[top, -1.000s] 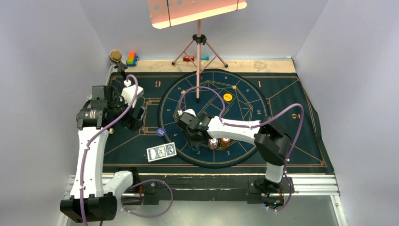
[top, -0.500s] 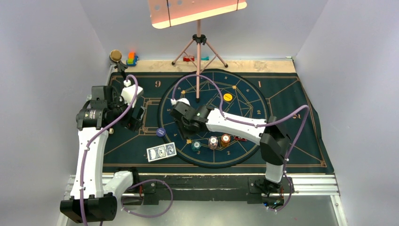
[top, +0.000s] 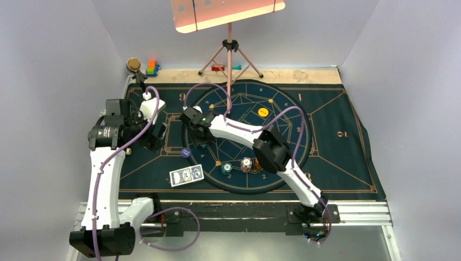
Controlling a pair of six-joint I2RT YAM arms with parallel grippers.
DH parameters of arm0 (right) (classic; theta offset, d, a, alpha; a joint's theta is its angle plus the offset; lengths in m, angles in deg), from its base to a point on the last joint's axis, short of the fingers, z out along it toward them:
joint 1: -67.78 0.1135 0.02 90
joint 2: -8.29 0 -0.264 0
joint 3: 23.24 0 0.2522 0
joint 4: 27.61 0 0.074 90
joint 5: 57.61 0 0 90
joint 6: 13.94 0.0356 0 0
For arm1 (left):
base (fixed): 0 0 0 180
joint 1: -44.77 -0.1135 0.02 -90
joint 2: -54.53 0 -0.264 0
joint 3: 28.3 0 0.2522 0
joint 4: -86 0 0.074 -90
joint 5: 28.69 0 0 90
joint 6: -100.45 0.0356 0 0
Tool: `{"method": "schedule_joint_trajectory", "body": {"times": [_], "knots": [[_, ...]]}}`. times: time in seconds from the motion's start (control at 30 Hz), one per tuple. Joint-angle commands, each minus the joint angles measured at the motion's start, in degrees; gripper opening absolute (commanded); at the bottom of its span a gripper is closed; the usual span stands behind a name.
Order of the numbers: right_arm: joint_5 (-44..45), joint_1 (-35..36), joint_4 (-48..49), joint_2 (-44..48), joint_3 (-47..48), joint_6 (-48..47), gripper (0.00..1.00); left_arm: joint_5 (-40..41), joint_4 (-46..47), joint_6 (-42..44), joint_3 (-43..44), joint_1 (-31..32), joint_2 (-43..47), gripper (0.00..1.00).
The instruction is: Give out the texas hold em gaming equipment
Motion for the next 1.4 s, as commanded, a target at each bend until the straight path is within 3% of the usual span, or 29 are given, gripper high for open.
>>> {"method": "schedule_joint_trajectory", "body": {"times": [0.0, 0.4, 0.6, 0.77, 0.93, 1.2, 1.37], "knots": [[-0.9, -0.6, -1.0, -2.4, 6.3, -1.2, 0.08, 0.7, 1.0, -0.6, 0.3, -0.3, 0.6, 1.0], [-4.6, -0.9, 1.7, -2.8, 2.7, -0.4, 0.19, -0.2, 1.1, -0.7, 0.3, -0.2, 0.5, 1.0], [-4.6, -0.5, 0.8, -2.7, 3.4, -0.5, 0.59, -0.2, 1.3, -0.7, -0.3, -0.3, 0.9, 1.0], [-2.8, -1.2, 0.0, 0.8, 3.8, -1.9, 0.78, 0.0, 1.4, -0.6, -0.2, -0.3, 0.9, 1.0], [-1.1, -1.6, 0.4, 8.7, -0.2, -3.5, 0.83, 0.1, 1.0, -0.7, 0.3, -0.3, 1.3, 1.0], [-1.4, -1.0, 2.7, 24.1, -23.3, -5.3, 0.86, -0.2, 0.4, -0.4, 1.0, -0.3, 1.3, 1.0], [-2.5, 1.1, 3.4, 29.0, -32.2, -5.5, 0.86, -0.7, 0.1, -0.3, 1.2, -0.3, 0.8, 1.0]]}}
